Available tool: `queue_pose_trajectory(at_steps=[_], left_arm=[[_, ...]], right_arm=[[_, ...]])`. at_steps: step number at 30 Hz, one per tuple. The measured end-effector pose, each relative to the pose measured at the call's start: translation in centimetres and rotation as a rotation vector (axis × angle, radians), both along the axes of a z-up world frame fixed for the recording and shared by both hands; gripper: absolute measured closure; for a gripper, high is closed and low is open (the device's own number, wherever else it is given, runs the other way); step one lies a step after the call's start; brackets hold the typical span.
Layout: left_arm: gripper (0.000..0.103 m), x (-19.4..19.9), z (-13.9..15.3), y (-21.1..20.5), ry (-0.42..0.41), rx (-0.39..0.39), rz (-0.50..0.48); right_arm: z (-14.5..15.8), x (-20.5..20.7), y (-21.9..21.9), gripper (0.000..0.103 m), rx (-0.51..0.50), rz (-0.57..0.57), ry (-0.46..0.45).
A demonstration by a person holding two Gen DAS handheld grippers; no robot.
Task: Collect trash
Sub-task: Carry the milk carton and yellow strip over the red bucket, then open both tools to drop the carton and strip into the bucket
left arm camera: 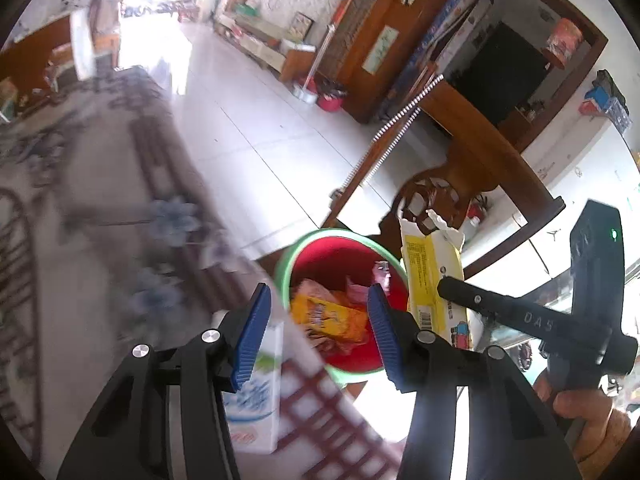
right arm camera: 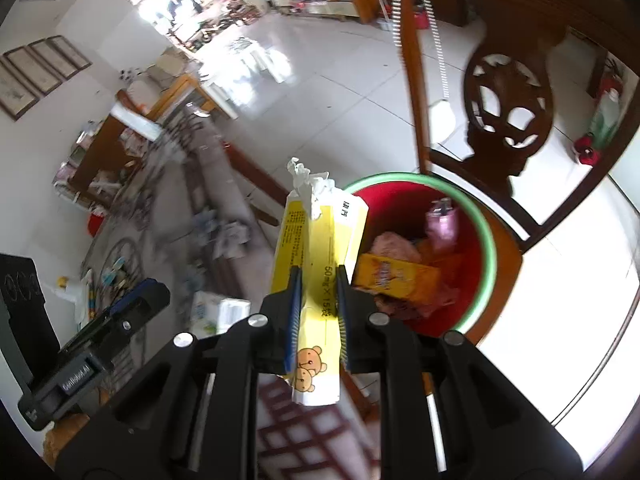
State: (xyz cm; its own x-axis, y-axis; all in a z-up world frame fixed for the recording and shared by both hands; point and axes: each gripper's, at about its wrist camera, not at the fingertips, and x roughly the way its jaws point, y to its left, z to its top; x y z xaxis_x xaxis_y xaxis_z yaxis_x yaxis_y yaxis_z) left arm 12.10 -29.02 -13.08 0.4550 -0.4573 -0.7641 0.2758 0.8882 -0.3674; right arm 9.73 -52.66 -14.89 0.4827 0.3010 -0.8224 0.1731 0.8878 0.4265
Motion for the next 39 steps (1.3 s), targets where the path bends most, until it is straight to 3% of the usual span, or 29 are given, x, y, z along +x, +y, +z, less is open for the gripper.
queue_pose_trajectory(at_steps=[2,4,6,8,12,17,18,19,26,28,29,30,31,32,35,39], left_arm=[[0.055,0.5,0.1,-0.6,-0.007,0.001,0.002],[0.037,0.4,0.1,-0.6,-0.018,0.034,-0.007],[0.031,-0.2,-0.6,-0.1,-0.024,0.125,-0.002],[0.031,-0.6,-1.7,0.8,0.014,0.185,0.015],[0.03,-1.0,-5.0,1.9,0.137,0.227,0.049],[0.032,-0.9,-7.8,1.6,0.192,0.29,0.034],[0.048,-0.8,-8.3,1.5,0.209,0.279,0.032],[0.053,-0.6,-8.5,1.3,0.22,0.269,0.034],[0.053,2.2,-6.0,-3.2,0.138,0.136,-0.042],[0.048,3.0,-5.2,-5.0,0.106,0.119,-0.079],[0.041,3.3,-4.7,-5.8,0.091,0.118,-0.096],[0.026,3.3,-4.4,-6.1,0.076,0.113,-0.1],[0.021,3.2,-3.9,-6.2,0.052,0.103,-0.098],[0.02,3.1,-3.4,-6.0,0.029,0.093,-0.092],[0.019,2.8,-3.1,-4.5,0.027,0.103,-0.077],[0.019,3.3,-3.1,0.9,0.019,0.161,0.011]], right_arm=[[-0.4,0.4,-1.2,0.086,0.008,-0.012,0.01],[-0.7,0.6,-2.1,0.086,0.011,-0.017,0.01],[-1.1,0.9,-2.8,0.086,0.022,-0.023,0.016],[-1.8,1.3,-3.4,0.086,0.033,-0.023,0.028],[-2.6,1.9,-3.5,0.086,0.047,-0.012,0.044],[-2.8,2.6,-3.7,0.086,0.05,0.004,0.049],[-2.8,2.6,-3.8,0.086,0.05,0.004,0.05],[-2.8,2.7,-3.9,0.086,0.049,0.002,0.051],[-3.3,2.4,-5.5,0.086,0.04,-0.033,0.064],[-3.4,2.3,-5.8,0.085,0.041,-0.045,0.068],[-3.4,2.2,-6.0,0.074,0.048,-0.059,0.07],[-3.4,2.1,-6.2,0.064,0.056,-0.07,0.072],[-3.3,2.0,-6.3,0.043,0.062,-0.085,0.071],[-3.3,1.8,-6.5,0.038,0.064,-0.103,0.067],[-3.1,1.7,-6.4,0.038,0.065,-0.115,0.062],[-3.1,1.8,-5.3,0.038,0.075,-0.11,0.061]])
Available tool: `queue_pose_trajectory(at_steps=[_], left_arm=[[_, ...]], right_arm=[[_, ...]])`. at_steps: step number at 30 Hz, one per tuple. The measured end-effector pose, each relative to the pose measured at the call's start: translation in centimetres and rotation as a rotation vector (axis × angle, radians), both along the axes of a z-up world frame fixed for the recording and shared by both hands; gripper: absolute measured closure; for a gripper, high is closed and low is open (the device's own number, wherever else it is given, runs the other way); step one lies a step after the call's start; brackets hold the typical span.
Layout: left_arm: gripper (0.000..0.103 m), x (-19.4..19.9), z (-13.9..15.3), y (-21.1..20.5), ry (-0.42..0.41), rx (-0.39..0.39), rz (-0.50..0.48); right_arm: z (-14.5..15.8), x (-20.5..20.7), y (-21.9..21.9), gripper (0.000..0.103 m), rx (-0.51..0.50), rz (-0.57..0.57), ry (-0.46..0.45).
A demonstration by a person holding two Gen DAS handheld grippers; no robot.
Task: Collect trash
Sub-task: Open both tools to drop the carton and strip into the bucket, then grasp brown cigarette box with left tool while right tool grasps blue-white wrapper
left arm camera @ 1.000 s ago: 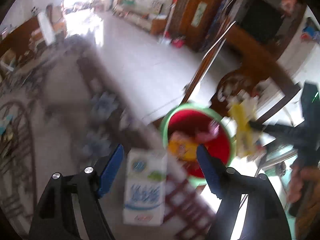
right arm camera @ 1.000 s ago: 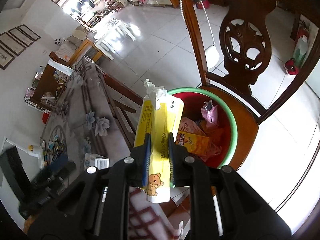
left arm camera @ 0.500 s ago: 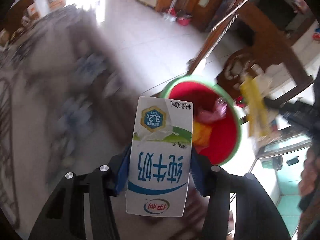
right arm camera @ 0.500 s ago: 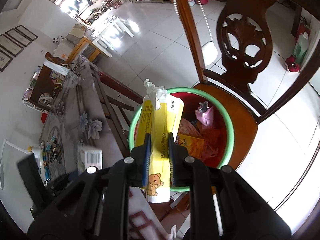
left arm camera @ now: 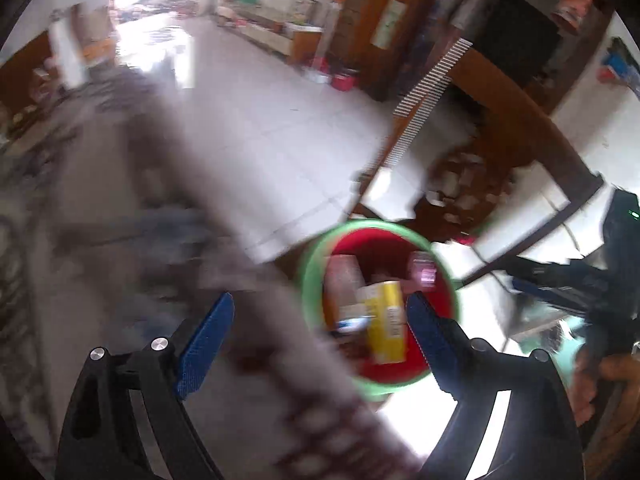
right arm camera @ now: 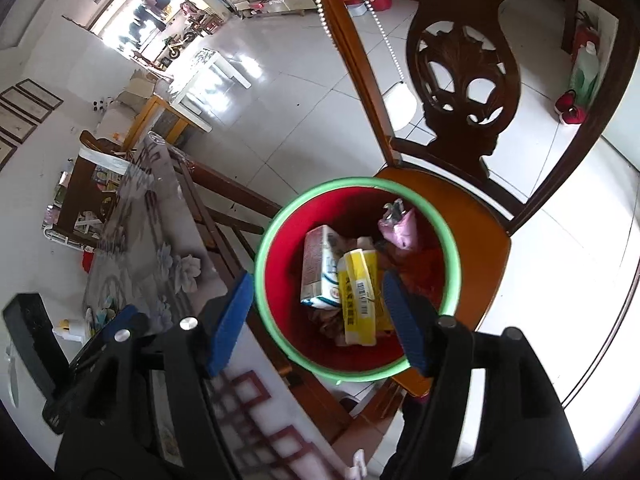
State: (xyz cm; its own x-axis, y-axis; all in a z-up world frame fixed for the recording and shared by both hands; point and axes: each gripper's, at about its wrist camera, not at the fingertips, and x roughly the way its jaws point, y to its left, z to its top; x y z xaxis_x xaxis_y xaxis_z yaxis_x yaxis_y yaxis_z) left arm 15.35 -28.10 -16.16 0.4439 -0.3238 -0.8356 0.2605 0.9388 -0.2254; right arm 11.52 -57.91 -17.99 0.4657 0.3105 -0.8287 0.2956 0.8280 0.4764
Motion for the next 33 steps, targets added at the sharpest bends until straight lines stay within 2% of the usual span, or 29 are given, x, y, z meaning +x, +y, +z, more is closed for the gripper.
queue_pose_trajectory(at_steps=[4,6,9,11,13,17,23,24,25,26,28,33], left_arm=[[0.019,0.5,0.1,9.9,-0.024,0.117,0.167],[0.019,0.7,0.1,16.2,-0.013,0.183,0.276],[0.018,1.0,0.1,23.9,-0.002,0.282,0.387],[0.018,1.3,-0.4,28.5,0.02,0.332,0.434],[0.018,1.7,-1.1,31.2,0.042,0.335,0.438],[0.018,3.2,-3.1,33.8,0.097,0.33,0.359],[0.018,4.9,-5.3,33.3,0.134,0.324,0.218],[0.021,5.2,-5.8,33.4,0.15,0.315,0.206],[0.035,5.2,-6.1,33.6,0.159,0.307,0.205],[0.035,5.1,-6.3,33.8,0.161,0.291,0.208],[0.049,4.2,-5.9,34.2,0.132,0.234,0.229],[0.052,-0.7,-4.4,35.2,0.079,0.068,0.302]], right_arm=[[0.1,0.6,2.4,0.038,0.009,0.036,0.0],[0.2,0.8,4.0,0.038,0.008,0.057,-0.001],[0.2,1.0,6.7,0.038,0.011,0.084,-0.001],[0.3,1.0,8.4,0.038,0.016,0.097,0.004],[0.3,0.9,10.4,0.038,0.016,0.115,0.01],[0.8,0.2,13.8,0.038,0.013,0.139,0.006],[2.0,-1.0,18.1,0.038,-0.005,0.152,-0.003],[2.2,-1.2,19.0,0.038,-0.01,0.157,-0.005],[2.4,-1.3,19.8,0.038,-0.013,0.163,-0.007],[2.7,-1.4,20.7,0.038,-0.018,0.173,-0.01],[3.1,-1.2,22.5,0.038,-0.027,0.196,-0.016],[4.1,0.5,29.5,0.038,-0.05,0.324,-0.035]])
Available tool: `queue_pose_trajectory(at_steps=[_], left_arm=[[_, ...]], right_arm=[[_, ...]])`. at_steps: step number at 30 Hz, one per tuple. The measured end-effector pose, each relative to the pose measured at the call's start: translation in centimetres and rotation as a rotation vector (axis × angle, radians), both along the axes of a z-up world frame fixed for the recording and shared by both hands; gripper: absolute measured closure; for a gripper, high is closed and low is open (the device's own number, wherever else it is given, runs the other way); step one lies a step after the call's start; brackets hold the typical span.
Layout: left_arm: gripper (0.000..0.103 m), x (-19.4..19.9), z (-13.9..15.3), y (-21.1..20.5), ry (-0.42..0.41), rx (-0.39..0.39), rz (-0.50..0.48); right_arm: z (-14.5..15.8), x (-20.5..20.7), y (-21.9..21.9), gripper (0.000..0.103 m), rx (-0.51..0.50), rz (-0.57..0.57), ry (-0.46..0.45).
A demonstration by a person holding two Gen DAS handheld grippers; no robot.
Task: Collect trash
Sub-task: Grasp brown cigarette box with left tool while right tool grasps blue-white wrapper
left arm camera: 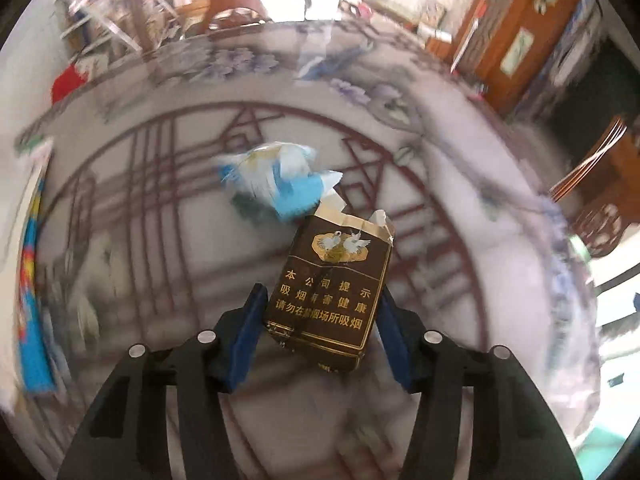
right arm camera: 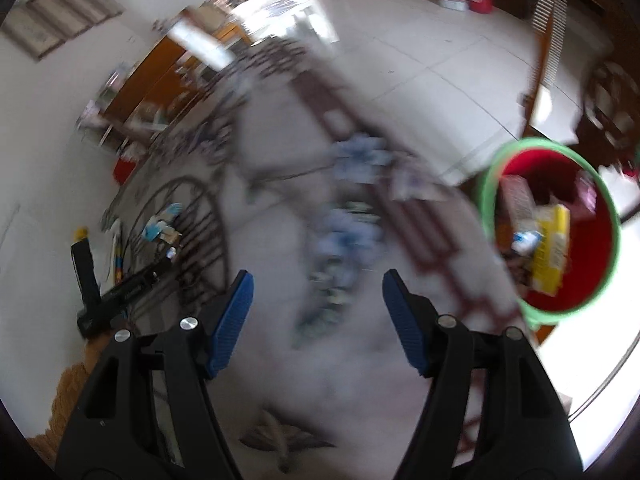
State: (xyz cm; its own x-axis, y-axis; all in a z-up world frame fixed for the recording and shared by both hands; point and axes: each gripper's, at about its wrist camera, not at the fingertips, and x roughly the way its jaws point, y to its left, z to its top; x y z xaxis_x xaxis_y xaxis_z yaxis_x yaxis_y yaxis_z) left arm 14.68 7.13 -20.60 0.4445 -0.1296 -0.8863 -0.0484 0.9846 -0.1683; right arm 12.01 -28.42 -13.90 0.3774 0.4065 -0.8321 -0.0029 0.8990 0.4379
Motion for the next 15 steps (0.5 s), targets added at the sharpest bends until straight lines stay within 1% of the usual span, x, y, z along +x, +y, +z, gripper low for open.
queue_pose_trajectory(at_steps=[1,2,3,5,7,9,12,15], left_arm=[[0.052,-1.5,0.3,0.1,-0.01,-0.033,0.018],[0.052,-2.6,0.4,0.3,-0.016,-0.051,0.028],[0.052,-4.6,0.7,0.2,-0.026,-0.068,0.039],[0.052,-7.2,0.8,0.2,-0.03,-0.068,0.053],[0.052,-9.5,0.8,0.1,-0.027,-0.089,0.074],[0.052,-11.5,0.5,0.4,-0.021,-0.124,0.092],[0.052,-12.8,-0.2,0.7,-0.003,-0.137,0.095],[0.052,-13.3,-1.2,1.1,0.015,-0.15,0.101]], right_arm=[[0.3,0.5,1.5,0.038,-0.005,0.03,-0.008],[0.5,1.0,3.1,0.038,-0.012,0.062,-0.017],[0.7,1.7,5.1,0.038,-0.02,0.102,-0.027],[0.8,3.0,8.9,0.031,-0.033,0.172,-0.038],[0.4,4.6,13.2,0.03,-0.035,0.236,-0.03],[-0.5,5.5,17.0,0.03,-0.012,0.293,-0.001],[-2.0,6.0,22.5,0.03,-0.031,0.396,0.056],[-3.2,5.2,26.9,0.029,-0.061,0.506,0.093]])
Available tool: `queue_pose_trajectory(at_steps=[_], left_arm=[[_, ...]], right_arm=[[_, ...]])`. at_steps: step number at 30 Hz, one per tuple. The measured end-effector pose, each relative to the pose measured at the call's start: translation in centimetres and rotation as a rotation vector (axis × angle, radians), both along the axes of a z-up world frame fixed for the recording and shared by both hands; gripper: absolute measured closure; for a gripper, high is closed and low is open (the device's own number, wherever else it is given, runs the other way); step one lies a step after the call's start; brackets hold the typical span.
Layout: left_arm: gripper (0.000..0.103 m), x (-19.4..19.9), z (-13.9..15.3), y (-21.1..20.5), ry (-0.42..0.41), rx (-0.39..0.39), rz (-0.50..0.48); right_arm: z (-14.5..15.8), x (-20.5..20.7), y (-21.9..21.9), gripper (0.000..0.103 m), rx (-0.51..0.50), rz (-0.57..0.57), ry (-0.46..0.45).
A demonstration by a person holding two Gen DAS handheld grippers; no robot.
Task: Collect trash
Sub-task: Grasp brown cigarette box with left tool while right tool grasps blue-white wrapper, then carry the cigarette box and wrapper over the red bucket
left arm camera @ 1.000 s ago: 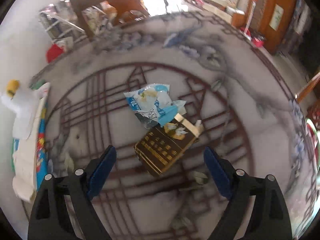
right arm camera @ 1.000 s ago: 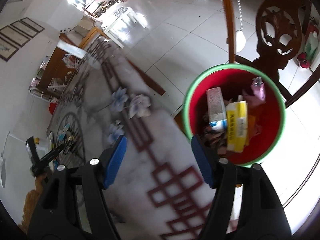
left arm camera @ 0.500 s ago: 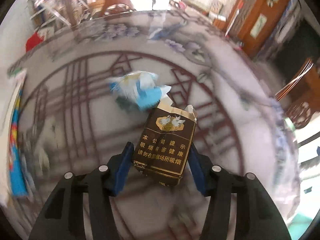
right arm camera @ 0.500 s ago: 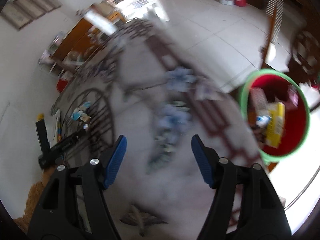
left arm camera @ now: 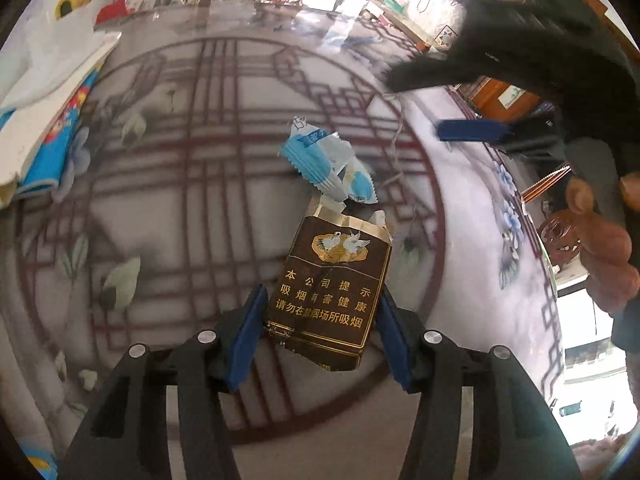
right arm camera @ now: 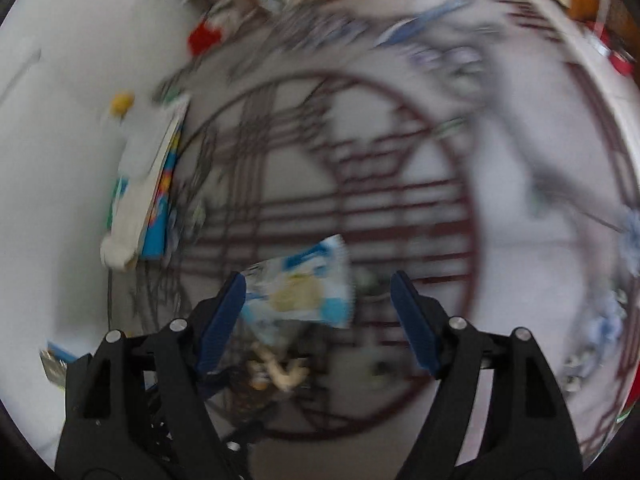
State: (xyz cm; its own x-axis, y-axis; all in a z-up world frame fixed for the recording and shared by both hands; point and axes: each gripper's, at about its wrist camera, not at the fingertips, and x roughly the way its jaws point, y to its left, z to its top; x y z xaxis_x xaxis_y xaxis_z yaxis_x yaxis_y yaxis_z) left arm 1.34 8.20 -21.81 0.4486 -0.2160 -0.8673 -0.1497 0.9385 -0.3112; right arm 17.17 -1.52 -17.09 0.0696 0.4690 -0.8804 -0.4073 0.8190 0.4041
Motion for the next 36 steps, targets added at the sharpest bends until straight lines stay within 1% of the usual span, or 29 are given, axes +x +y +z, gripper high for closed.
queue_pose_trajectory(at_steps=[1,4,6,9,10,12,13,15,20,26,30,34,36], left_arm=[[0.052,-0.1,-0.2,0.2,0.001,-0.006,0.003],[0.052,0.0,-0.4,0.5,-0.002,-0.015,0.011],[0.052,0.0,-0.5,0.6,0.0,-0.022,0.017],[0.052,-0.1,-0.7,0.6,0.001,-0.028,0.026],[0.052,0.0,-0.7,0.7,0.002,-0.029,0.028],[0.052,-0.2,-0.8,0.7,0.005,-0.029,0.031],[0.052,-0.2,-0.8,0.7,0.006,-0.028,0.034],[0.052,-0.1,-0.7,0.7,0.006,-0.028,0.038],[0.052,0.0,-0.2,1.1,-0.002,-0.047,0.064],[0.052,0.2,1.4,0.6,-0.039,-0.044,0.085],[0.052,0.5,3.3,-0.7,-0.088,-0.027,0.058],[0.051,0.8,4.9,-1.8,-0.125,-0.027,0.045],[0.052,1.2,5.7,-2.5,-0.145,-0.029,0.043]], right_arm=[[-0.3,-0.3,0.9,0.027,-0.013,0.025,0.002],[-1.5,-1.0,3.3,0.027,-0.055,0.084,0.026],[-2.6,-1.2,4.2,0.027,-0.083,0.111,0.049],[-3.9,-1.2,4.9,0.027,-0.113,0.126,0.054],[-4.1,-1.2,4.9,0.03,-0.121,0.131,0.053],[-4.2,-1.3,5.0,0.046,-0.113,0.137,0.037],[-3.9,-1.4,5.0,0.066,-0.101,0.147,0.034],[-3.3,-1.4,4.9,0.069,-0.089,0.151,0.02],[0.0,-1.6,2.4,0.071,-0.014,0.11,-0.063],[4.4,-2.3,-3.1,0.071,0.057,0.023,-0.149],[5.5,-4.2,-6.3,0.071,0.057,-0.019,-0.197],[5.7,-6.3,-9.4,0.071,0.042,-0.069,-0.244],[5.7,-7.1,-11.0,0.071,0.039,-0.102,-0.253]])
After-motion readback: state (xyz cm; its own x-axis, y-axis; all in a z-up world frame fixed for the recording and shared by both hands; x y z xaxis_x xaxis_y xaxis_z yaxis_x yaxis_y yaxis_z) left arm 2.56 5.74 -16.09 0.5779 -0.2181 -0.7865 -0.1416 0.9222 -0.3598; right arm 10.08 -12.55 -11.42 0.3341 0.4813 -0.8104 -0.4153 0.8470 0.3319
